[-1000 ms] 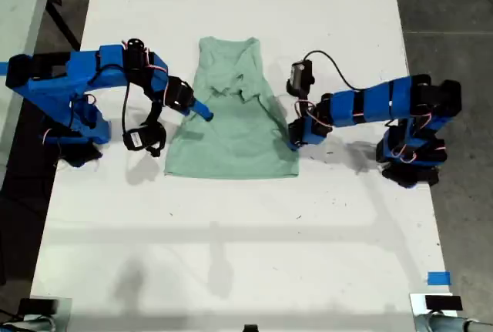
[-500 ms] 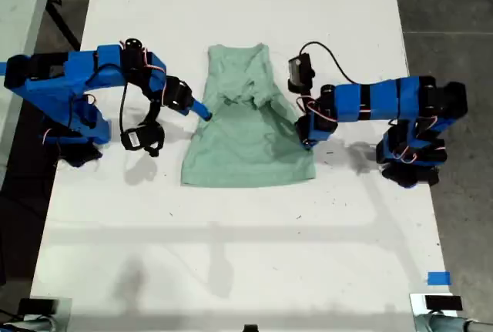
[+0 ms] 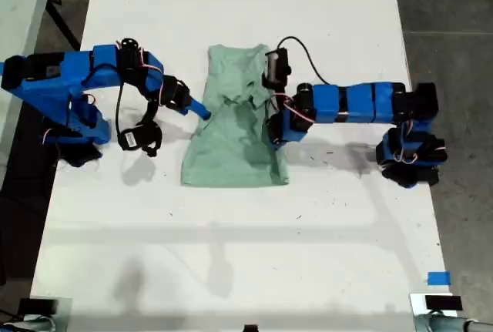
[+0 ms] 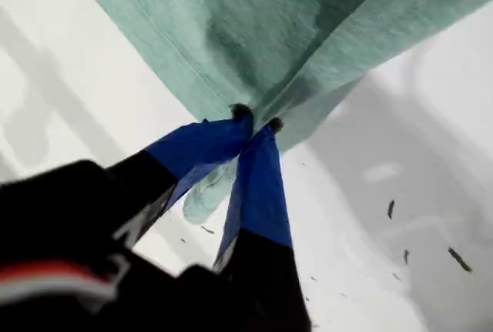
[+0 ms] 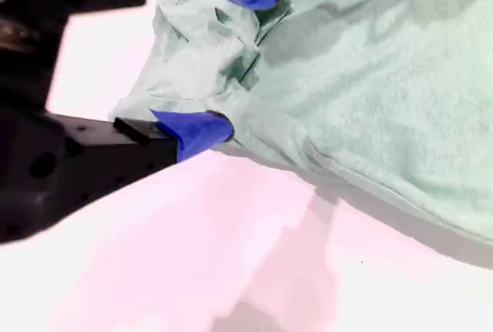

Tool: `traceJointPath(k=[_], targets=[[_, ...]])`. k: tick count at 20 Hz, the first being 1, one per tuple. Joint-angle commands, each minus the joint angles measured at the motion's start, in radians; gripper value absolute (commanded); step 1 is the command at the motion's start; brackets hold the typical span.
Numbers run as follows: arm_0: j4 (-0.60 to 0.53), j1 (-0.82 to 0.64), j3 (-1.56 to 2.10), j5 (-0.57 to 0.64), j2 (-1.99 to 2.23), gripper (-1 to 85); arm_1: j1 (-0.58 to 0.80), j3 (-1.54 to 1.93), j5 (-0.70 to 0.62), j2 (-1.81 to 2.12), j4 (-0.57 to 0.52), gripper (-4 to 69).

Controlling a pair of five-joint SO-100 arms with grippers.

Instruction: Fold t-shirt

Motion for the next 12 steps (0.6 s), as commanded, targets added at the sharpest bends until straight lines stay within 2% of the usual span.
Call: traceJointPath(k=[1,6,7,8,9,12], targets=[[-0.028,-0.003,-0.005,-0.009,0.048,28.4,-0.017,-0.161,0.017,-0.097,-0.015,-0.8],[-0.028,0.0,0.003,-0.009,0.064,28.3,-0.025,-0.21,0.066,-0.282,-0.089,-0.3],[-0.028,0.0,0.008,-0.009,0.067,28.5,-0.028,-0.216,0.067,-0.296,-0.097,5.4],[-0.028,0.0,0.012,-0.011,0.072,28.8,-0.032,-0.23,0.057,-0.301,-0.097,25.7],[-0.028,0.0,0.017,-0.014,0.074,29.0,-0.034,-0.255,0.04,-0.298,-0.081,30.3],[-0.026,0.005,0.018,-0.018,0.074,28.8,-0.032,-0.362,0.02,-0.282,0.044,26.2]])
